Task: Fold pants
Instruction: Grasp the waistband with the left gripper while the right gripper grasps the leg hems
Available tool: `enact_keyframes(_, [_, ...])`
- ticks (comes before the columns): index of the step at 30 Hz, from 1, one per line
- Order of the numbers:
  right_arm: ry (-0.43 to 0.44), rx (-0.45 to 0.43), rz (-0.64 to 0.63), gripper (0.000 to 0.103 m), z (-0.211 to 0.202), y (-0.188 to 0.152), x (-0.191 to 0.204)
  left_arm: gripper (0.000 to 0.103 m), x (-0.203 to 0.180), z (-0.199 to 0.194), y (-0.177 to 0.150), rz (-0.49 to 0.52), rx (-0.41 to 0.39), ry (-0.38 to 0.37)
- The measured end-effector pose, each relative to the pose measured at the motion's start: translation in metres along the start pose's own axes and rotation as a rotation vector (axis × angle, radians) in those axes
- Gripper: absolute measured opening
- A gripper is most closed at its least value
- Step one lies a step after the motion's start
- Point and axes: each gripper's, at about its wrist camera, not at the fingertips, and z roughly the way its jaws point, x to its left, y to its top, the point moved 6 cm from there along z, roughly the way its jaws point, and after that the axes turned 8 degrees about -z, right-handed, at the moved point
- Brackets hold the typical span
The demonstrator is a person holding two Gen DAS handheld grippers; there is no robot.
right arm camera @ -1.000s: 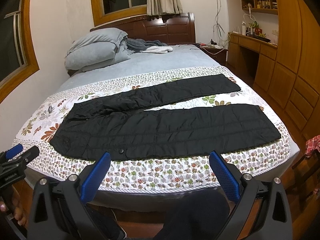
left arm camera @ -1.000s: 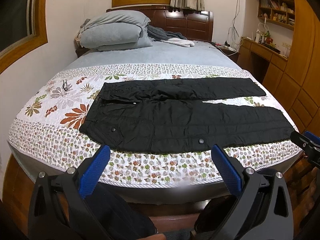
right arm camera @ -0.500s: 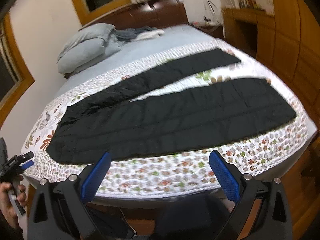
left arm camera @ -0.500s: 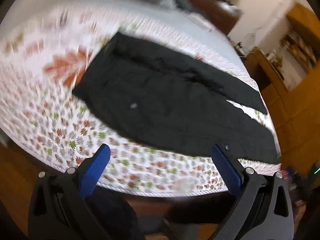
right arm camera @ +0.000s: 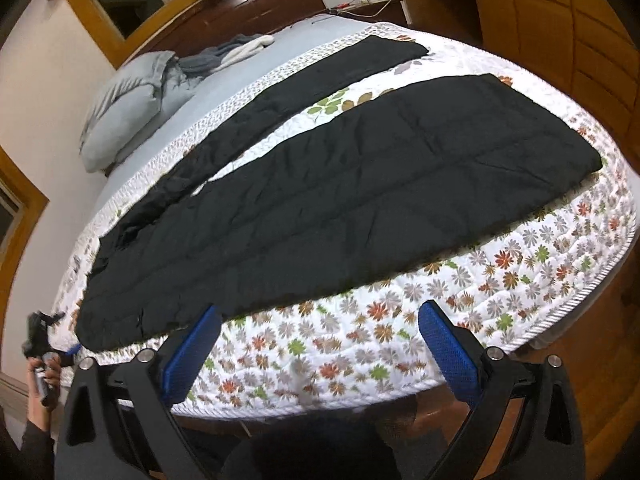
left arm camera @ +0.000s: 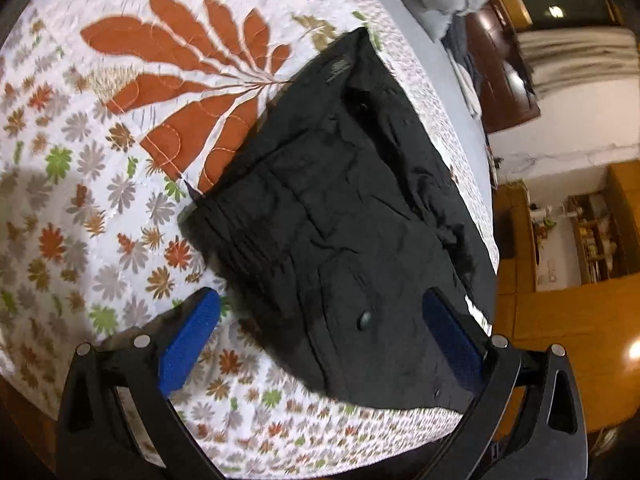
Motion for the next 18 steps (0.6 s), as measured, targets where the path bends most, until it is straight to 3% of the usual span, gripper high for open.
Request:
enact_keyframes(4, [0.110, -0.021, 0.141, 0.099, 0.007, 0.008, -0.029, 0.099, -0.012, 0.009, 0.001, 0.029, -0.003, 0.010])
enact_keyframes(5, [0.129, -0.027, 0.180, 0.099, 0.008, 0.009, -0.039, 0.095, -0.013, 0.010, 0.002, 0.050, -0.001, 0.012])
enact_keyframes(7, [0.155, -0.040, 0.258, 0.099, 0.009, 0.012, -0.062, 0.082, -0.017, 0.016, 0.001, 0.100, -0.009, 0.074])
enact_keyframes(9, [0.183, -0.075, 0.345, 0.099, 0.005, 0.015, -0.086, 0.043, -0.017, 0.019, 0.001, 0.123, -0.018, 0.106])
enact_keyframes(10, [0.203, -0.111, 0.408, 0.099, 0.000, 0.018, -0.106, 0.034, -0.014, 0.020, 0.002, 0.116, -0.022, 0.116])
enact_keyframes(12, [0.228, -0.171, 0.531, 0.099, -0.007, 0.020, -0.142, 0.022, -0.012, 0.023, 0.003, 0.088, -0.012, 0.060])
enact_keyframes(15, [0.272, -0.221, 0.641, 0.100, -0.009, 0.024, -0.178, 0.021, -0.009, 0.027, 0.003, 0.064, -0.018, 0.036])
enact_keyframes(18, [0.300, -0.258, 0.691, 0.093, -0.006, 0.030, -0.202, 0.023, -0.006, 0.029, 0.003, 0.033, -0.021, 0.011])
